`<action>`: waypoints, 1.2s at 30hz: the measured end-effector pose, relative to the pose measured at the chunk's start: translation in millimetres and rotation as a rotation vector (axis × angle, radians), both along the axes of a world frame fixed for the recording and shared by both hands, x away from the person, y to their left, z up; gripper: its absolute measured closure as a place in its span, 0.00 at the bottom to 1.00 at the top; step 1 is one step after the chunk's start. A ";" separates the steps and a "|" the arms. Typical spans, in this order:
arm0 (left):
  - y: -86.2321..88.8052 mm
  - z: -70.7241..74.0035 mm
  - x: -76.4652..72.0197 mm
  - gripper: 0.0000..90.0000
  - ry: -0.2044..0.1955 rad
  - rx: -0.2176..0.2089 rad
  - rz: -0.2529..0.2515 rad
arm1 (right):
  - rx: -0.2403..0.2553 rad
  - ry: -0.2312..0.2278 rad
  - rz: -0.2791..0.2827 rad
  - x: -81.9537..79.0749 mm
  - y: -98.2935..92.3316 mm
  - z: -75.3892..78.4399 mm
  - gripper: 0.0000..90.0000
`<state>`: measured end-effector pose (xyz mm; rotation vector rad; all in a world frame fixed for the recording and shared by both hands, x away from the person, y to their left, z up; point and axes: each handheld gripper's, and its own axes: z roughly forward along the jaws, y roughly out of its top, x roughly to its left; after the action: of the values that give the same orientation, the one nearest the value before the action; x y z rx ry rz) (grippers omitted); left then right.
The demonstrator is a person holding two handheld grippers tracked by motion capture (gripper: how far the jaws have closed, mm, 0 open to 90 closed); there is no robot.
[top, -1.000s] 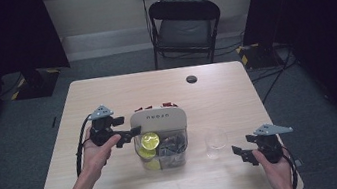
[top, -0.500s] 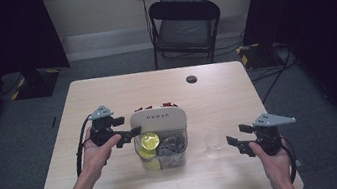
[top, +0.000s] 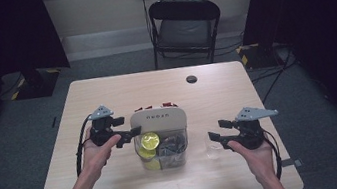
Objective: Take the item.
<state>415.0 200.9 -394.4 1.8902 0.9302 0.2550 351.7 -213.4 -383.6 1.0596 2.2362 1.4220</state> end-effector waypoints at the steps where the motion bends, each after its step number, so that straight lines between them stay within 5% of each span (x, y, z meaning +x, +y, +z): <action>1: -0.1 -0.1 0.0 0.17 0.000 -0.001 0.000 | 0.000 -0.001 0.007 1.2 3.2 0.4 0.43; 20: 1.4 0.2 -0.1 0.17 -0.008 -0.002 -0.003 | 0.022 0.008 0.144 13.7 63.0 2.7 0.56; 24: 2.5 -0.4 0.4 0.17 -0.005 -0.003 -0.004 | 0.008 0.023 0.214 18.0 80.6 -2.7 0.65; 36: 2.7 -0.2 0.0 0.17 -0.005 0.002 -0.002 | -0.027 0.061 0.272 33.3 110.5 -15.8 0.69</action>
<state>415.0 203.6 -394.6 1.8909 0.9247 0.2595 385.0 -102.9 -399.3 0.8243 2.5142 1.4742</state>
